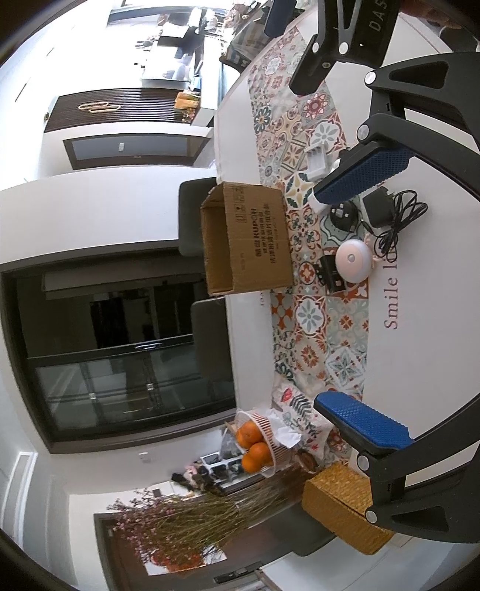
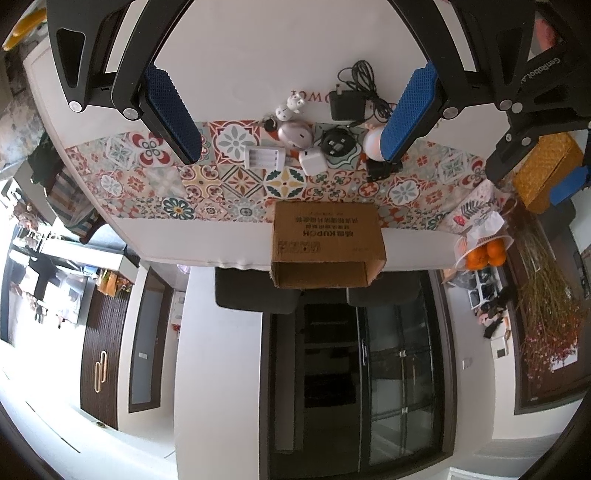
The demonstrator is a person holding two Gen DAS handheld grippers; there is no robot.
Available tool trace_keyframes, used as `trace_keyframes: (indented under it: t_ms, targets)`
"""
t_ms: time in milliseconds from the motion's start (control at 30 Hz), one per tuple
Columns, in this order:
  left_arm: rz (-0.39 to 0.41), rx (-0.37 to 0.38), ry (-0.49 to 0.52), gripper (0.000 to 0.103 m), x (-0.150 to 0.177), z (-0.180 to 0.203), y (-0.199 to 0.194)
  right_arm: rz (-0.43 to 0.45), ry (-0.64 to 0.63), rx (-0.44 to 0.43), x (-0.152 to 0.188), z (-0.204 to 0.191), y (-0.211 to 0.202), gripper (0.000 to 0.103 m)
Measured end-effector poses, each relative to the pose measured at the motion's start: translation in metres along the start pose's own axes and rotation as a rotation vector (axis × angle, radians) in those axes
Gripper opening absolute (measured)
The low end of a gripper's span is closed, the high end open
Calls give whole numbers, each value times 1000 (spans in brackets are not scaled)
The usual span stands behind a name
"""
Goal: Organize rigid objects
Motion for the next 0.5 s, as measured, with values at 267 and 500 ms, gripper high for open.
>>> trace_keyframes:
  t_ms: [267, 500]
  targets:
    - [-95, 36, 14, 103, 7, 5, 31, -80, 22, -14, 4, -1, 29, 98]
    - [-175, 75, 9, 103, 20, 13, 68, -132, 21, 2, 11, 1, 59, 98]
Point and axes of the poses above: each gripper's, at about its wrist camera, not at the fingertips, and y roughly the way its jaws point, z to its right, x to its underside, the point moved 7 cm from there along y, roughly the way its jaws point, and after that the axes turned 8 degrees about z, right-handed, at the moved point
